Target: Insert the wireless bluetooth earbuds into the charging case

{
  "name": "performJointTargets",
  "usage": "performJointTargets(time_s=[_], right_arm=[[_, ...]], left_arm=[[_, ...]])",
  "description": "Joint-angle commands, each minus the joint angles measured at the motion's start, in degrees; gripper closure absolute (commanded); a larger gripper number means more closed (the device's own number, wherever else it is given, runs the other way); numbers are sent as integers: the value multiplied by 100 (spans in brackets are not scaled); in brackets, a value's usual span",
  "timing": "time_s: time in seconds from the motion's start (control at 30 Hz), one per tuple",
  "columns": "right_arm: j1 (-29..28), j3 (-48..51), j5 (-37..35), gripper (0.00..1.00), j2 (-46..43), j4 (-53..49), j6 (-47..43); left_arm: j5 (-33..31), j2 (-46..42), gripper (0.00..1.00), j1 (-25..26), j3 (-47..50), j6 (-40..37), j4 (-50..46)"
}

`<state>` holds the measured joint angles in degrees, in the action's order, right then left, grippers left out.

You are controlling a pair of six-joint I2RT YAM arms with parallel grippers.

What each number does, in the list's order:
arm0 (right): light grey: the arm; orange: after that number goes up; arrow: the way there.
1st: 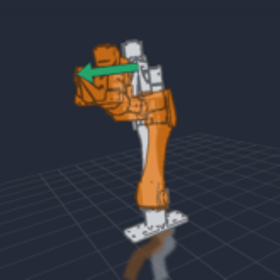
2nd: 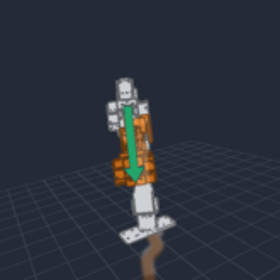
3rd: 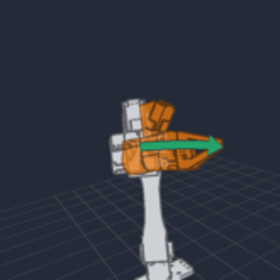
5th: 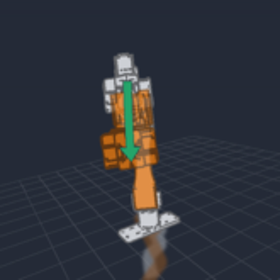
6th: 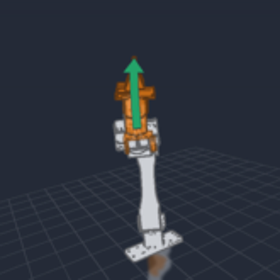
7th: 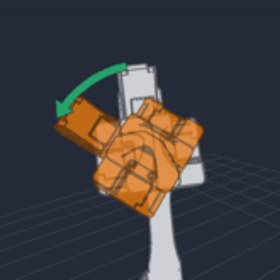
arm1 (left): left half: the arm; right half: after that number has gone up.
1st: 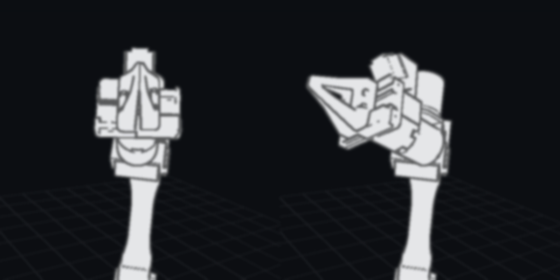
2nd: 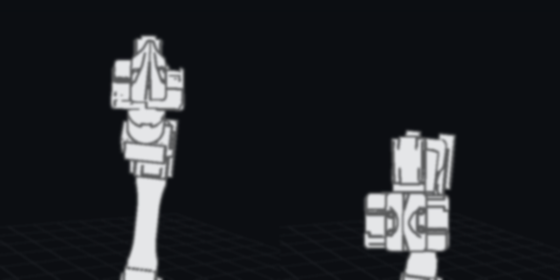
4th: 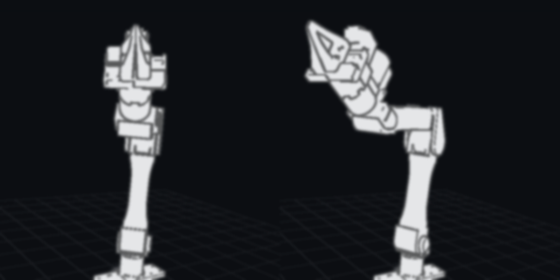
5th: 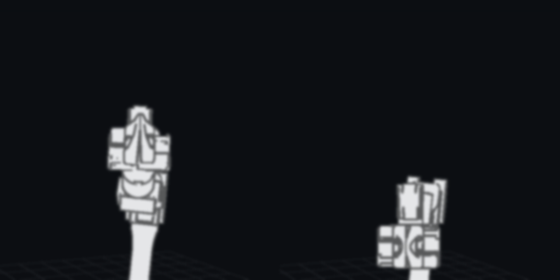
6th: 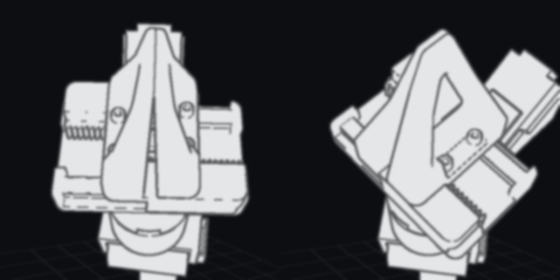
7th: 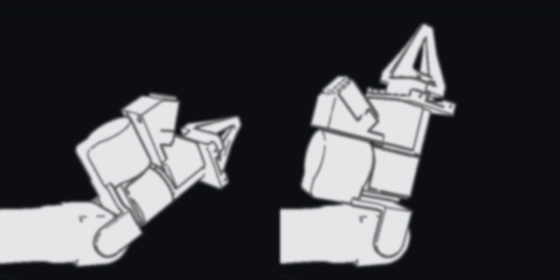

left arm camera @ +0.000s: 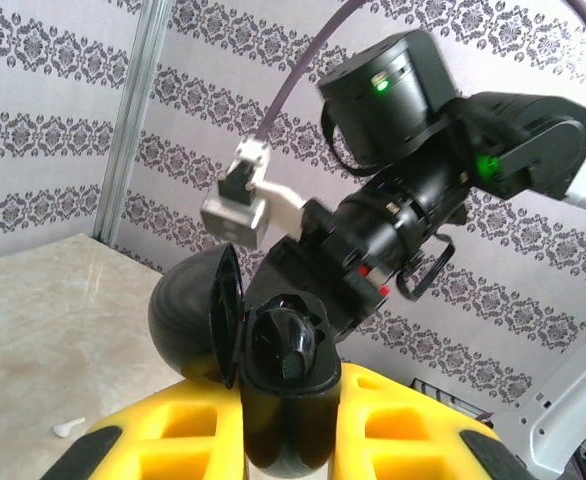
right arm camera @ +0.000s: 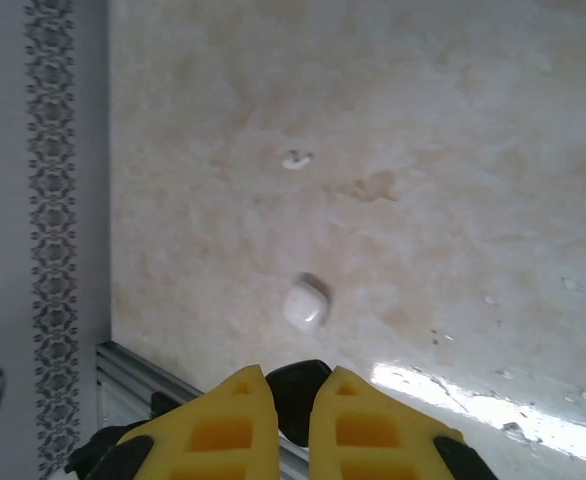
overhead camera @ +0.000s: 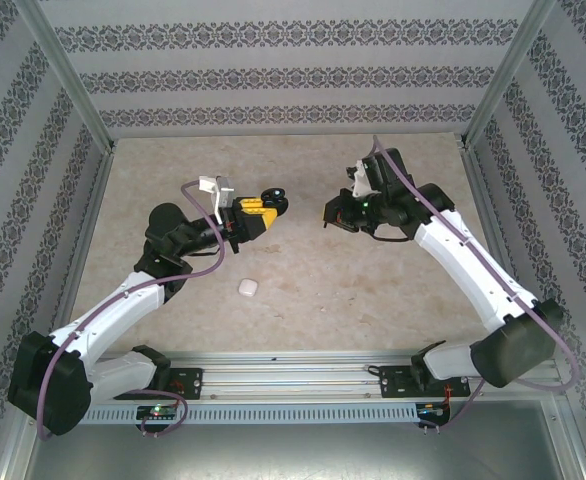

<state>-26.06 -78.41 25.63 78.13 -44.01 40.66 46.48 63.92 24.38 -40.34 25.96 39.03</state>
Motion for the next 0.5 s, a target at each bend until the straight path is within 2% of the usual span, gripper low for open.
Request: performJointTargets(time_s=[0.0,0.07,0.23,0.47], right_arm=[[-167,-343,-11,91,-246,-191,120],[-258,-465,-173,91,-373,-226,142],[-453,-576,-521,91,-702,-198,220],[-873,-602,-793,93,-854,191,201]], left_arm=[[-9,-164,100,35,75,-157,110],[-38,-237,100,32,40,-387,-258],[86,-374,100,32,-216,-1554,-1698],[312,-194,100,24,-244,-1427,-1500]])
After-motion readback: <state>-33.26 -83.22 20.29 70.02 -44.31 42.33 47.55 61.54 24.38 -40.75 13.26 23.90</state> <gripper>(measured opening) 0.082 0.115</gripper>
